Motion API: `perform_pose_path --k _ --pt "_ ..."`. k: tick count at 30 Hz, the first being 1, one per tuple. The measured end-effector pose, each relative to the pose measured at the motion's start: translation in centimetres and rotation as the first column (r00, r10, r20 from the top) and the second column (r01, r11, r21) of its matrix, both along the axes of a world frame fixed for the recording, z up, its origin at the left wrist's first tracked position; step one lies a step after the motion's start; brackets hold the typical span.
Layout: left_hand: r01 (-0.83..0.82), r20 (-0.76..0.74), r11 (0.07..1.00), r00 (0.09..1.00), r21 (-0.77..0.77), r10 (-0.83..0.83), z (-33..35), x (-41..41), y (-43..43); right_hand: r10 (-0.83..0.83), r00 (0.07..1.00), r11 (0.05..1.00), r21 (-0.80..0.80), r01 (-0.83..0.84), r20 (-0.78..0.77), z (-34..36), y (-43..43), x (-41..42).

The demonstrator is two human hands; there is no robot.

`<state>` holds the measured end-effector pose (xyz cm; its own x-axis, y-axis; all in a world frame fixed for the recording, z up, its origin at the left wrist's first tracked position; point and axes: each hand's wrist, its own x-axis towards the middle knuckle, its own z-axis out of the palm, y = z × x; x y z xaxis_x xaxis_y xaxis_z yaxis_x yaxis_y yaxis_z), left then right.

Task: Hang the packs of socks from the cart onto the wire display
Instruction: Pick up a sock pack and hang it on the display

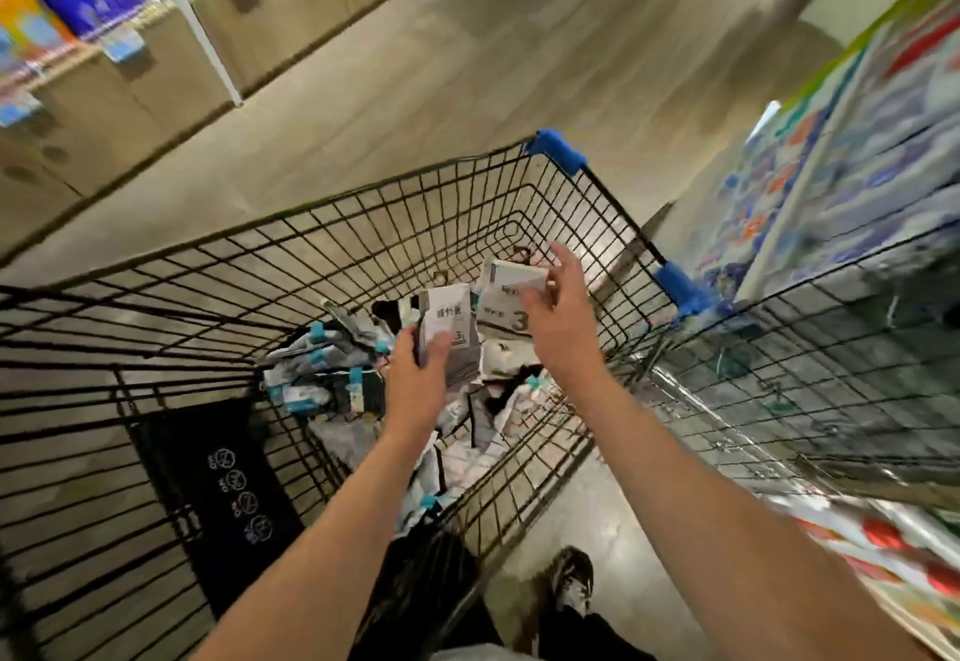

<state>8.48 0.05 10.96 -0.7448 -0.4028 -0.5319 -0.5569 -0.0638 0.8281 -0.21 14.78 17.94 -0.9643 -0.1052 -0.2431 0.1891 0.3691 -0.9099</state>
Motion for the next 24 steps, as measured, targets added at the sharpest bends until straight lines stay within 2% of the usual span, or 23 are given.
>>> perform_pose_path --k 2,6,12,18,24 --pt "0.060 -0.067 0.998 0.996 0.014 -0.059 2.7 -0.8 1.6 -0.089 0.996 0.995 -0.037 0.089 -0.022 2.6 2.7 -0.1" --pt "0.164 -0.168 0.980 0.969 -0.112 -0.181 8.4 -2.8 6.4 -0.253 0.951 0.967 -0.071 0.244 -0.179 7.2 8.2 0.9" --pt "0.290 -0.326 0.936 0.881 -0.200 -0.343 14.8 -3.2 16.1 -0.364 0.877 0.931 -0.088 0.355 -0.313 12.1 18.0 5.3" --pt "0.410 -0.415 0.865 0.761 -0.288 -0.499 18.0 0.0 26.2 -0.477 0.845 0.879 -0.128 0.460 -0.242 14.2 27.7 10.1" --pt "0.514 -0.358 0.800 0.716 -0.310 -0.599 17.7 1.6 32.1 -0.527 0.830 0.850 -0.127 0.512 -0.180 14.0 34.1 14.0"
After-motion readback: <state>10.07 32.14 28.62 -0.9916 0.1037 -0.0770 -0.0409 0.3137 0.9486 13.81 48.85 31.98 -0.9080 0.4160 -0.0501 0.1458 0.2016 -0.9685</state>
